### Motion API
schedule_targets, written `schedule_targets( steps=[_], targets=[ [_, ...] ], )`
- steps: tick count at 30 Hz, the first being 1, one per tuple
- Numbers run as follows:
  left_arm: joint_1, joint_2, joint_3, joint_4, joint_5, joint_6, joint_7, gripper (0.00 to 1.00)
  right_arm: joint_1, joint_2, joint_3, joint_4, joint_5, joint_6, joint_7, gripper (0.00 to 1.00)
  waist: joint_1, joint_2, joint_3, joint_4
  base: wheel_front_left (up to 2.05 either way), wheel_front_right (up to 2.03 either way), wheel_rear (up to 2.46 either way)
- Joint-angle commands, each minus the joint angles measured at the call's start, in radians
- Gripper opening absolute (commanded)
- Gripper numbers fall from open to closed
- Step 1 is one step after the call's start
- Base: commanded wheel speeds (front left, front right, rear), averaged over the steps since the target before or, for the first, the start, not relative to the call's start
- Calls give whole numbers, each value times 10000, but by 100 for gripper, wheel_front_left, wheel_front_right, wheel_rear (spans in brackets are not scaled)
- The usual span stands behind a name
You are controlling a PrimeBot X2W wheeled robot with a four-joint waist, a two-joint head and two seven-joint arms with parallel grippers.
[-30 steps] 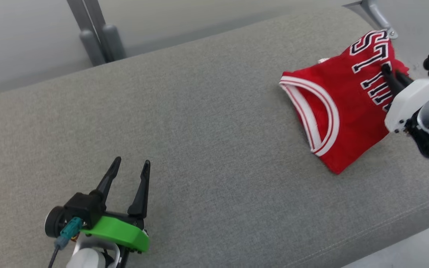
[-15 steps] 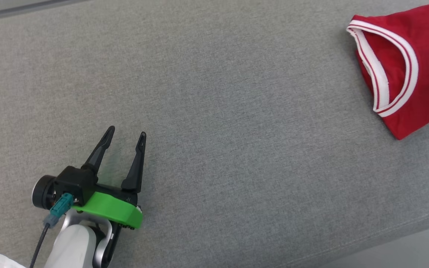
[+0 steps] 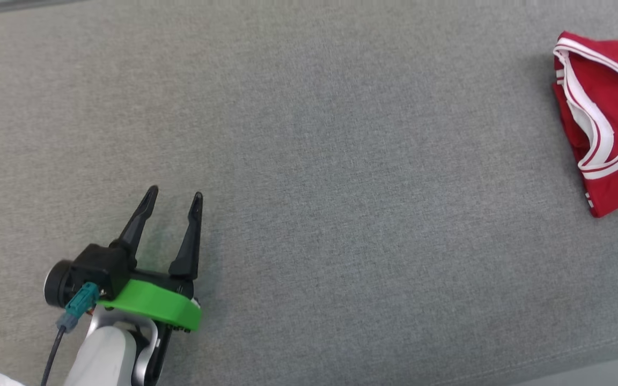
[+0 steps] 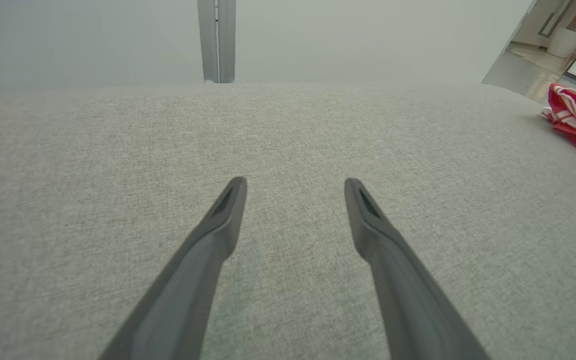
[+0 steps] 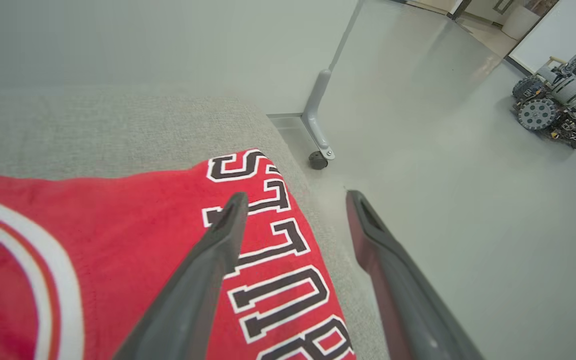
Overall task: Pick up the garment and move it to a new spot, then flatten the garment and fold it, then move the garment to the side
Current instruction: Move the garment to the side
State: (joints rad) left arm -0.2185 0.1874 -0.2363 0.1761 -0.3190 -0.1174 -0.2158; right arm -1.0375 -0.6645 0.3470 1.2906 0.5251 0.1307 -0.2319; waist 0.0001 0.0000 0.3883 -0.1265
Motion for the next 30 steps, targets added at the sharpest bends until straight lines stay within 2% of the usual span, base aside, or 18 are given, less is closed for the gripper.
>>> schedule_targets(
  steps=[1, 5, 14, 17, 22, 30],
  targets=[
    [247, -3, 100, 125, -107, 68, -116, 100, -27, 316, -109, -20, -279, 0, -168, 100, -1, 0, -914, 146, 0, 0, 0],
    [628, -17, 408, 281, -320, 253, -279, 100, 90, 910, -396, -309, -794, -1, -337, 100, -1, 0, -1927, 295, 0, 0, 0],
    [1825, 180, 1174, -14, -617, 633, -426, 100, 2890, 1818, -1657, -4199, -1376, -1, -331, 100, -1, 0, -3909, 682, 0, 0, 0],
    [2043, 352, 1274, -207, -468, 774, -440, 100, 3792, 1933, -2080, -5423, -1478, -1, -331, 100, -1, 0, -4138, 791, 0, 0, 0],
    [2471, 375, 1558, -439, -563, 932, -476, 100, 5606, 2497, -2536, -7407, -1641, 2, -329, 100, -1, 0, -4445, 957, 0, 0, 0],
    [3049, 183, 1807, -304, -552, 969, -496, 100, 8302, 3435, -2765, -9585, -1985, 2, -328, 100, -1, 0, -4874, 1172, 0, 0, 0]
  ],
)
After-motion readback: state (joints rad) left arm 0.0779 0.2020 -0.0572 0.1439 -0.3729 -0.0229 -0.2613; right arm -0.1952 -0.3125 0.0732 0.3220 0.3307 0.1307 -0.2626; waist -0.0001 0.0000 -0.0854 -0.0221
